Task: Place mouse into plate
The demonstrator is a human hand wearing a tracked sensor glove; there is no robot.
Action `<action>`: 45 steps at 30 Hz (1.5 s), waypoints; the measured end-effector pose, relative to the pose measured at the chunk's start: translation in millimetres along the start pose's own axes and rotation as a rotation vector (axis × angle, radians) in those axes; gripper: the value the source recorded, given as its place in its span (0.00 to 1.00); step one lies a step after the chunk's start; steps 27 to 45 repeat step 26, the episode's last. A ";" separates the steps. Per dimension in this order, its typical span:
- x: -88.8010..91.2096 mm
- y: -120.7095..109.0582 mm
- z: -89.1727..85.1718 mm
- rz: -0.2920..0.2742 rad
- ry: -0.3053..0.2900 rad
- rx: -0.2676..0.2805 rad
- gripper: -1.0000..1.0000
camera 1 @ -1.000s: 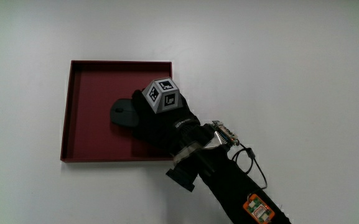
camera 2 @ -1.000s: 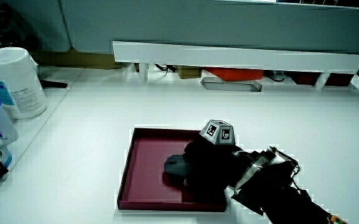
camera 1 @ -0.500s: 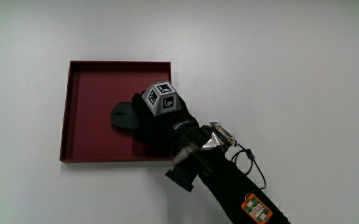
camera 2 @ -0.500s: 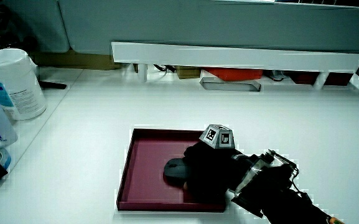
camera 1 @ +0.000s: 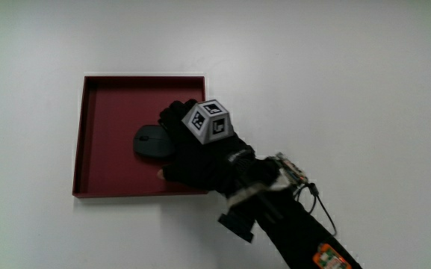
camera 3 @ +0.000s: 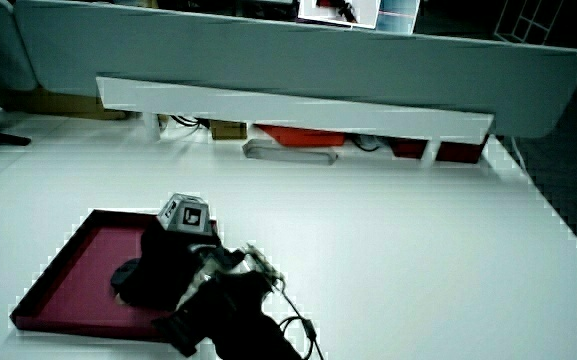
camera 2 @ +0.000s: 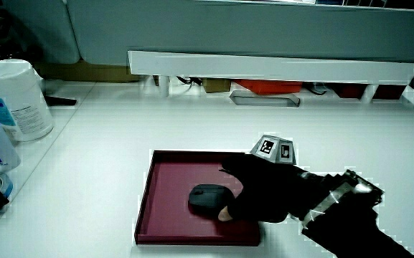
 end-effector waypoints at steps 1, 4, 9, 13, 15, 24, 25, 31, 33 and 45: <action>0.8 -7.1 3.8 -0.010 0.000 -0.007 0.09; -1.0 -28.7 15.0 -0.013 -0.014 -0.014 0.00; -2.6 -61.1 24.4 0.013 -0.042 -0.028 0.00; -19.5 -99.1 43.0 0.083 0.027 -0.030 0.00; -20.4 -112.9 45.6 0.086 0.051 -0.027 0.00; -20.6 -161.7 40.1 0.148 -0.043 0.114 0.00; -25.2 -166.7 42.3 0.152 -0.061 0.123 0.00; -32.4 -172.3 47.1 0.172 -0.070 0.140 0.00; -32.4 -172.3 47.1 0.172 -0.070 0.140 0.00; -32.4 -172.3 47.1 0.172 -0.070 0.140 0.00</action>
